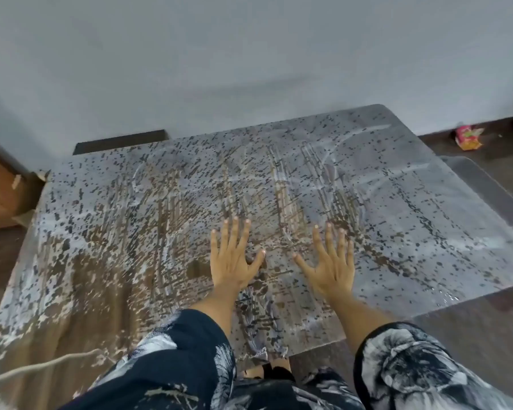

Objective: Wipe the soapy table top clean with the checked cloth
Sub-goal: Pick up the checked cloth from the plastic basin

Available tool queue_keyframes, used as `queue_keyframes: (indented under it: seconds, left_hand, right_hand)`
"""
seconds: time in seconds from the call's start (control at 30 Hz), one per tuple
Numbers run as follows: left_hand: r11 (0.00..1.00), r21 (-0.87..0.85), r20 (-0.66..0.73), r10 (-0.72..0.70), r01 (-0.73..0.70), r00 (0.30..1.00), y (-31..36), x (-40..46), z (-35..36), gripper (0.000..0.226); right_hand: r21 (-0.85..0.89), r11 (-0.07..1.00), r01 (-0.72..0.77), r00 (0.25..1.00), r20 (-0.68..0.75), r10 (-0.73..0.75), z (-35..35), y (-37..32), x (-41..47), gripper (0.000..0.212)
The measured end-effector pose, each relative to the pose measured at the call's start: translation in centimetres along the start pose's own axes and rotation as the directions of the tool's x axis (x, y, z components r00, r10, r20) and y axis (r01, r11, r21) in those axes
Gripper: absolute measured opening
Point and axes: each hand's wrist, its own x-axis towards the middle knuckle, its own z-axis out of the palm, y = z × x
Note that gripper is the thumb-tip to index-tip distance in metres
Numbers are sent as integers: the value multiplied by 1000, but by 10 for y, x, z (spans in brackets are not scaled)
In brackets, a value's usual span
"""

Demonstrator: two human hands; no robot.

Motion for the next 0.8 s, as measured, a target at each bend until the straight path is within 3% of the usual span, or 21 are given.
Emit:
queue_keyframes:
  seconds: [0.23,0.5,0.8]
  left_hand:
    - [973,64,4,220,-220,975,49,14,0,81]
    - [899,53,2,435,-435,900,138,23,-5,79]
    - [848,38,-81,530,-529,844,256,40,-16,78]
  right_hand:
    - [0,976,-216,973,-78,216,0,52,-30,89]
    - [51,911,-410,904,-114,413,-11,124,-58,88]
    - [102,881,-463,867,-157,474,-35,230,-57,88]
